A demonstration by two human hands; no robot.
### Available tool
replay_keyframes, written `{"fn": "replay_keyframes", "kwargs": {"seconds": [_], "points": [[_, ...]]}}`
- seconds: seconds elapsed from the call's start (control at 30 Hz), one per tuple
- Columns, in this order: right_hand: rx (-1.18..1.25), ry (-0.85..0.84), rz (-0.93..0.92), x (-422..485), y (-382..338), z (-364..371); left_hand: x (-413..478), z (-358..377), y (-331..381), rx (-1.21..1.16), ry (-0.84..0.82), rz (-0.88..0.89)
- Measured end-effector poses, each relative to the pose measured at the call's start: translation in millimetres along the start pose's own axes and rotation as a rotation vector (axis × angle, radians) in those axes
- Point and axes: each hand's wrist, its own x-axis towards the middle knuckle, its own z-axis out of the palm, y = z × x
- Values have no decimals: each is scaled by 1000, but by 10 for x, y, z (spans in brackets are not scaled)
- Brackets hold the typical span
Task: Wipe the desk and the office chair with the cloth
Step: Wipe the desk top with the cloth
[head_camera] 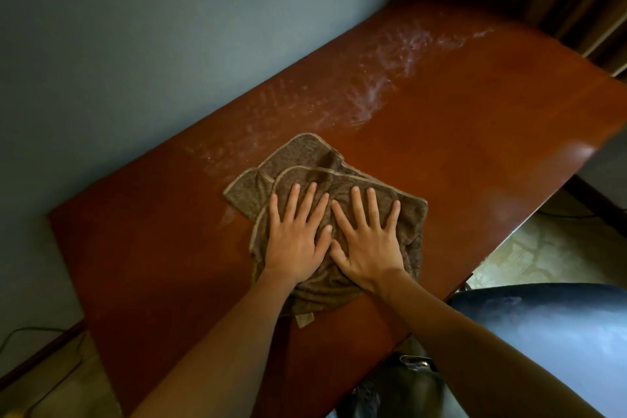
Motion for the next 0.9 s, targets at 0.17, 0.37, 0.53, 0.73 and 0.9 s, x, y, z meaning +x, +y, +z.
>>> {"fn": "replay_keyframes", "kwargs": {"seconds": [0.17,0.37,0.53,0.73,0.9], "points": [[-9,-4,-61,74,-333,8,-235,-4,-273,-1,-2,-75],[-24,-31,-152,216,-565,-4,-431,11,-449,-29,-5,-213],[-38,-42,-176,338,-697,-30,-421,7,-579,-45,7,-247],[-36,-53,-190,584,-815,-69,-295,-23,-769,-49,23,-284],[-29,-43,-186,788,-899,-65,-144,-36,-934,-56,34,-304]]}}
